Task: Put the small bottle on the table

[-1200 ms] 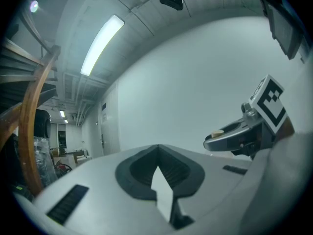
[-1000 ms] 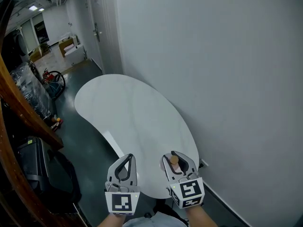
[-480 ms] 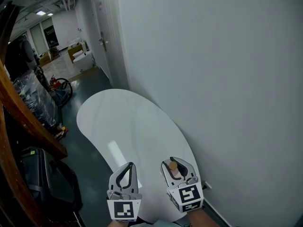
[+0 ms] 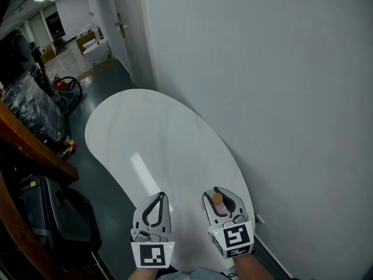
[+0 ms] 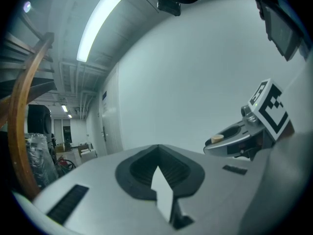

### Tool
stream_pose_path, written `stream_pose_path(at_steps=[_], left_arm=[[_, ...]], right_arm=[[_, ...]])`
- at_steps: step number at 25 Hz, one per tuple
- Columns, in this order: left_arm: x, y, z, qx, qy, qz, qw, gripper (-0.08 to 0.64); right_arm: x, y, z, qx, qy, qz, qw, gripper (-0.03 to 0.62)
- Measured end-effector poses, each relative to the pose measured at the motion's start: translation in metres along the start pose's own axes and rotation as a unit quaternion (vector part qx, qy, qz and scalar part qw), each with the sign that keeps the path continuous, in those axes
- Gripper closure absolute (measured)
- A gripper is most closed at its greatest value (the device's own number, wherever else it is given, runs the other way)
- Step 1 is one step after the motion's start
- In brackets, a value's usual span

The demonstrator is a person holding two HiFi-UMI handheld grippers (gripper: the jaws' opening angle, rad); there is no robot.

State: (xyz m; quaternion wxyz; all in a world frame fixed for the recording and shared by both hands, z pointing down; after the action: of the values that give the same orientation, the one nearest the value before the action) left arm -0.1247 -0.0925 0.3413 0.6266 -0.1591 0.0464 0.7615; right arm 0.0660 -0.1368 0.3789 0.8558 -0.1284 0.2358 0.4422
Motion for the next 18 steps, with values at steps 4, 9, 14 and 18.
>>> stream_pose_path(at_steps=[4,9,14,18], left_arm=[[-0.012,0.004,0.009,0.025,0.025,0.014,0.9993,0.560],[-0.026,0.008,0.013,-0.088,0.036,0.044,0.9945,0.560],[-0.038,0.014,0.016,-0.175,0.049,0.068,0.9810,0.560],[-0.043,0.015,0.028,-0.097,0.082,0.063,0.9898,0.560]], right_arm=[[-0.012,0.000,0.013,-0.015,0.025,0.008,1.000,0.477],[-0.023,-0.002,0.031,-0.032,0.057,0.013,0.998,0.477],[-0.035,-0.004,0.044,-0.015,0.060,0.019,0.998,0.477],[-0.043,-0.005,0.053,-0.022,0.063,0.016,0.998,0.477]])
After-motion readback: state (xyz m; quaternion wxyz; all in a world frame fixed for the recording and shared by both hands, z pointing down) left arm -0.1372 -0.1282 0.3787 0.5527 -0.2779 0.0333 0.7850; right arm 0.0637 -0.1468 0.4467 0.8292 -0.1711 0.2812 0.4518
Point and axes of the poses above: the fingertips, and each gripper's own axes: x backward along the fingers, y to its left, z out of its underside, the point moved 10 cm from there along x, backward along the fingers, and after that the axes turned 15 degrees about y, right-handed, at the moved point
